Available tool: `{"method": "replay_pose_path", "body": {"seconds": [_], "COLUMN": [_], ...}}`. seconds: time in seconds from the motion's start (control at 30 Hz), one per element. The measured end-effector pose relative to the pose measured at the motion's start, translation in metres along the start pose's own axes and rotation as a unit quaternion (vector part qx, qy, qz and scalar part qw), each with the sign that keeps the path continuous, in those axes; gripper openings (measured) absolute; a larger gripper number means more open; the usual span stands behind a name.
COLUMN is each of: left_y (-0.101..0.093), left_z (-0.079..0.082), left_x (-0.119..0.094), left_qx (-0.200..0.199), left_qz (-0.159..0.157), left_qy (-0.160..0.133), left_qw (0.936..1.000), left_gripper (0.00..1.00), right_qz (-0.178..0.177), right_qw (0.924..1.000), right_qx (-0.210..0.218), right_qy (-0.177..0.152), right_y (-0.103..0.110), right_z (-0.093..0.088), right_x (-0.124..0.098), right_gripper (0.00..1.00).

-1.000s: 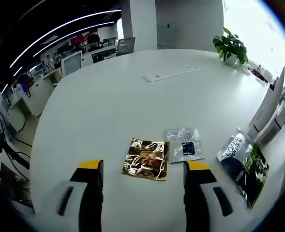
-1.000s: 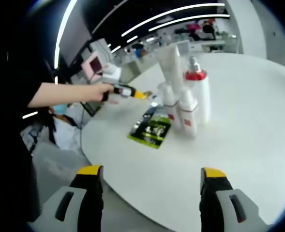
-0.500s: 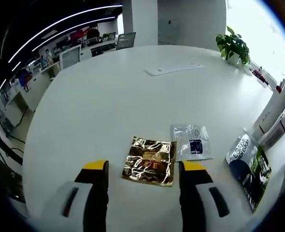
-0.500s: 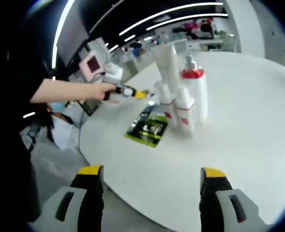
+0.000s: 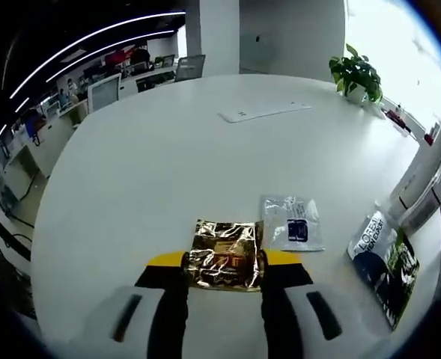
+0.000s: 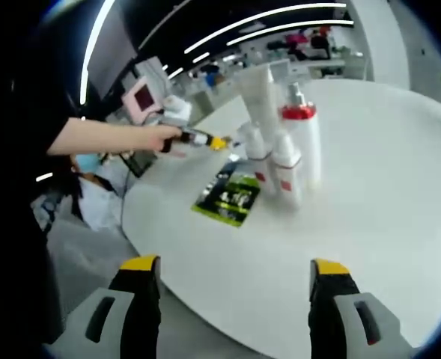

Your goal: Arrange the skincare products in the storage area until every visible bottle or jar stands upright without overlapping.

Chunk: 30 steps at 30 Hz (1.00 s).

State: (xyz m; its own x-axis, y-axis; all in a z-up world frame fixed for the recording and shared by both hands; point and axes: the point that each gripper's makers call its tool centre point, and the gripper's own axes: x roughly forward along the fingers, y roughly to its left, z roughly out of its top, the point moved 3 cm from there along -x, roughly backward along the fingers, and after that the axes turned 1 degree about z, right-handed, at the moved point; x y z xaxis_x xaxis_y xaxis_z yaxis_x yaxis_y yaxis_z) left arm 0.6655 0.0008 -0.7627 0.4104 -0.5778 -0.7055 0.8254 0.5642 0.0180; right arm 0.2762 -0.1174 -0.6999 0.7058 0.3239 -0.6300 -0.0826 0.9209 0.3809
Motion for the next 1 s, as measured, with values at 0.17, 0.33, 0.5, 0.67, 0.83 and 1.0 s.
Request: {"method": "replay_pose_path", "body": {"seconds": [0.17, 0.33, 0.5, 0.67, 0.83, 1.0], "left_y": [0.0, 0.002, 0.003, 0.003, 0.012, 0.006], "left_z": [0.001, 0.002, 0.003, 0.004, -0.003, 0.0], "left_x": [0.001, 0.003, 0.006, 0.006, -0.002, -0.005], "left_qx": [0.001, 0.0, 0.007, 0.012, 0.021, 0.015], "left_qz": [0.003, 0.003, 0.004, 0.006, 0.052, 0.014], "left_qy": [0.0, -0.001, -0.001, -0.002, 0.023, 0.001], "left_qw": [1.0, 1.0, 1.0, 0.9999, 0.9982, 0.9998], "left_gripper": [0.34, 0.32, 0.31, 0.3, 0.02, 0.02], "right_qz": [0.0, 0.001, 0.001, 0.0, 0.001, 0.001], "right_qw": [1.0, 1.0, 1.0, 1.0, 1.0, 1.0], "right_qx": [0.0, 0.001, 0.001, 0.001, 0.001, 0.001], "right_qy": [0.001, 0.003, 0.004, 0.004, 0.006, 0.005], "right_y": [0.0, 0.0, 0.0, 0.0, 0.001, 0.0], "right_z": [0.0, -0.001, -0.001, -0.001, -0.002, -0.002], "right_x": [0.0, 0.001, 0.001, 0.001, 0.001, 0.001], "right_gripper": [0.83, 0.83, 0.83, 0.83, 0.83, 0.83]}}
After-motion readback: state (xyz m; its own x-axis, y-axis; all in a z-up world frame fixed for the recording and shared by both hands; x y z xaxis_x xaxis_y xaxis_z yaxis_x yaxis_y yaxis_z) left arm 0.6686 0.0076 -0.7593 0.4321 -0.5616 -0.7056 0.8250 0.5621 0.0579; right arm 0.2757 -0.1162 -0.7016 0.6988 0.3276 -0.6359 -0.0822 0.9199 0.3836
